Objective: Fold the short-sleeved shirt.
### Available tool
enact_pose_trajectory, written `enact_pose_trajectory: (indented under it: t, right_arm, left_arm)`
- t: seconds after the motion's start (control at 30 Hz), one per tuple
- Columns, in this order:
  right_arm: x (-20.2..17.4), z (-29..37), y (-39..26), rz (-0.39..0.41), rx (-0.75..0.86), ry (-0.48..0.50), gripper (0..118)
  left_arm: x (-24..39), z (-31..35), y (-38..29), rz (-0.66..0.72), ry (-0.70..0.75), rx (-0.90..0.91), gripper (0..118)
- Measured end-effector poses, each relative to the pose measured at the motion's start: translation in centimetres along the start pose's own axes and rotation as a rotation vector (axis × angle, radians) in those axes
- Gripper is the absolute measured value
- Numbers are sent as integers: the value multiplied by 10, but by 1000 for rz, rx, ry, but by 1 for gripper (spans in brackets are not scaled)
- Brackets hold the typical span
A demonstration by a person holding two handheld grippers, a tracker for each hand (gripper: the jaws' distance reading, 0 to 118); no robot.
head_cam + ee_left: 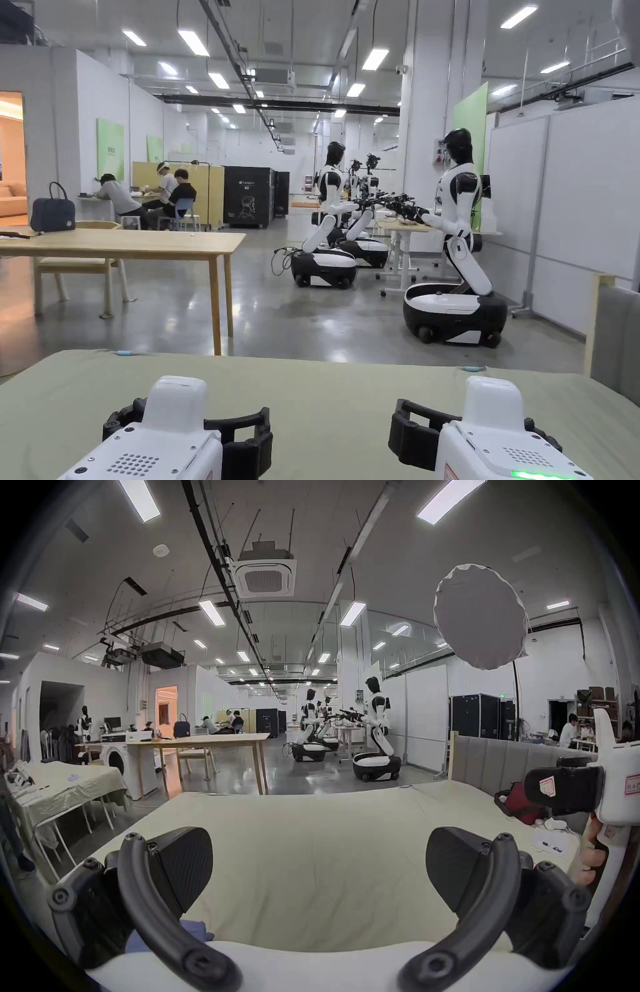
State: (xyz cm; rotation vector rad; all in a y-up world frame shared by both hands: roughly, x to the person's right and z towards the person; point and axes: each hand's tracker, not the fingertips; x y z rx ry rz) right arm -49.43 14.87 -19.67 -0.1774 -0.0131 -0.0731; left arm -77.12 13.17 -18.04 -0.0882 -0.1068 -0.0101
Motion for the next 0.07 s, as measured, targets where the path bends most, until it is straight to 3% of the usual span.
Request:
enact_pose_trajectory:
  t: [0.07]
  right_arm:
    - [2,0,-1,-2,-4,13,118]
  left_arm:
    - [1,1,0,0,-2,1,118]
